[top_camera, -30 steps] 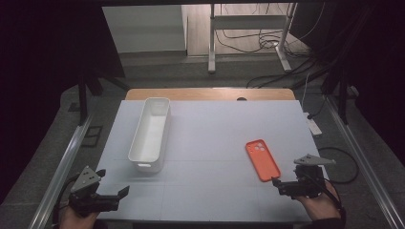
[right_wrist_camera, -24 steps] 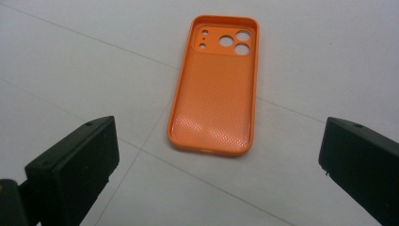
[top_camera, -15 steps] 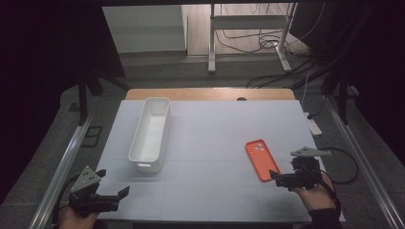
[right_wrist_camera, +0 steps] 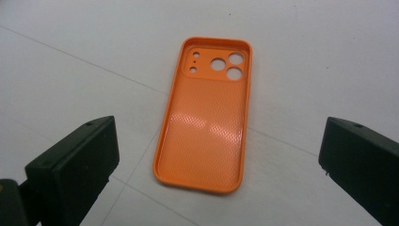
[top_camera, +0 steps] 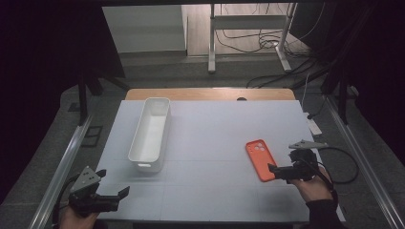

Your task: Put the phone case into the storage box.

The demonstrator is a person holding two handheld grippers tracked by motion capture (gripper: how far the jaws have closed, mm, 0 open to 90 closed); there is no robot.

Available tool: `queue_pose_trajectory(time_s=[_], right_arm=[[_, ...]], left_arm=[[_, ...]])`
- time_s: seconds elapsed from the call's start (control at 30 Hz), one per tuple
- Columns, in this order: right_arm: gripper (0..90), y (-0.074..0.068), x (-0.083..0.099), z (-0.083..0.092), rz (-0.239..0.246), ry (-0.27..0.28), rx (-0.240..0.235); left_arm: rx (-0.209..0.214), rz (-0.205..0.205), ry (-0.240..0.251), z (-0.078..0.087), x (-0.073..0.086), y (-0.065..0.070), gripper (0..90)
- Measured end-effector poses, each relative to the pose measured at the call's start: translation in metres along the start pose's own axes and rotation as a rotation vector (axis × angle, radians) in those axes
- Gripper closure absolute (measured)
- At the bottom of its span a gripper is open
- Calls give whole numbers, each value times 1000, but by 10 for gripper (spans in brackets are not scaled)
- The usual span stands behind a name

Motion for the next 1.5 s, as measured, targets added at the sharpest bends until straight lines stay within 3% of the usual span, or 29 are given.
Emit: queue_pose_trajectory(time_s=[0.27, 0.5, 1.5], right_arm=[[0, 2, -7, -12, 21, 6, 14], [0, 1, -13, -18, 12, 10, 2], [0, 14, -27, -47, 31, -23, 15]], left_arm=[[4, -9, -6, -1, 0, 1, 2], [8, -14, -7, -1, 0, 2, 2], [25, -8, 5, 0, 0, 2, 2]])
Point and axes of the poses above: each handheld gripper's, and its own axes: z roughly backward along the jaws, x roughly out of its underside, y roughly to its right, the point moved 8 cm from there along -z, roughly forward along the jaws, and after that the axes turned 11 degrees about x, right-handed, at the moved point
